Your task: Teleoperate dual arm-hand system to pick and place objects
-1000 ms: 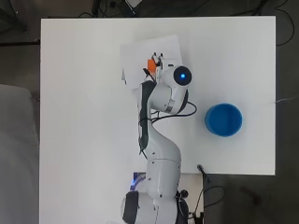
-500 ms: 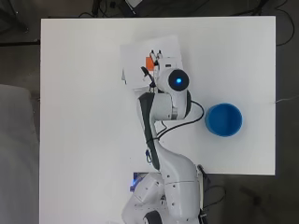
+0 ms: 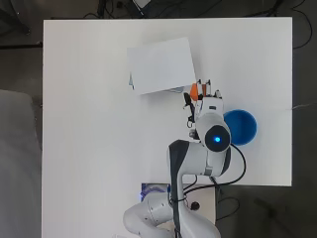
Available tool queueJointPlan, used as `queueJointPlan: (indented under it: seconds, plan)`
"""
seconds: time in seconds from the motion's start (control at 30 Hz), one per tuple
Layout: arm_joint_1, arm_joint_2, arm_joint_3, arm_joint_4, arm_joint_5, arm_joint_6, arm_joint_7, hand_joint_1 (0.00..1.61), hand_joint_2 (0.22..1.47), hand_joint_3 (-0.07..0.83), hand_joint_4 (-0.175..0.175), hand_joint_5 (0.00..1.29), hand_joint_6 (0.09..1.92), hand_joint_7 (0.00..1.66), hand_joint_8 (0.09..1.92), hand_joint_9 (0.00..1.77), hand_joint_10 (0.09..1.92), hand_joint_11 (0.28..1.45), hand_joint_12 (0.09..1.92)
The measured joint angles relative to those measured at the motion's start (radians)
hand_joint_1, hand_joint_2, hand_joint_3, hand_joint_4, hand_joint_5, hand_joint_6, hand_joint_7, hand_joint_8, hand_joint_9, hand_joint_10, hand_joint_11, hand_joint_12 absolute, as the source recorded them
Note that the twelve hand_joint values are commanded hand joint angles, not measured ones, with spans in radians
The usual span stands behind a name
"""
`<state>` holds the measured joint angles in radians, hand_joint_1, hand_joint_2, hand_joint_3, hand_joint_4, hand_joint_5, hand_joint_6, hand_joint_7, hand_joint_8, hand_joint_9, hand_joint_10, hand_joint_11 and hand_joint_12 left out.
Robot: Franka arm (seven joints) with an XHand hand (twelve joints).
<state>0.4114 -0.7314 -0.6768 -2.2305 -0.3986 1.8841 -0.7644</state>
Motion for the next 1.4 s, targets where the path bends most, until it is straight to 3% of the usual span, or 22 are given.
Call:
queueJointPlan:
  seconds: [0.23, 0.77, 1.03, 1.4]
  plan:
    - [-0.060, -0.004, -0.101, -0.013, -0.001, -0.005, -0.033, 0.97, 1.17, 0.002, 0.175, 0.87, 1.15, 1.40, 1.92, 1.64, 1.92, 1.22, 1.80]
    - [-0.014, 0.071, -0.443, -0.082, 0.022, 0.104, -0.072, 0.97, 1.17, 0.000, 0.175, 0.87, 1.15, 1.42, 1.92, 1.65, 1.92, 1.25, 1.78]
    - [-0.072, 0.062, -0.439, -0.128, 0.006, 0.066, 0.005, 0.97, 1.17, 0.000, 0.175, 0.87, 1.15, 1.42, 1.92, 1.64, 1.92, 1.23, 1.77]
    - [-0.100, 0.070, -0.504, -0.129, -0.027, 0.060, -0.003, 0.98, 1.16, -0.001, 0.175, 0.88, 1.14, 1.42, 1.92, 1.60, 1.92, 1.19, 1.77]
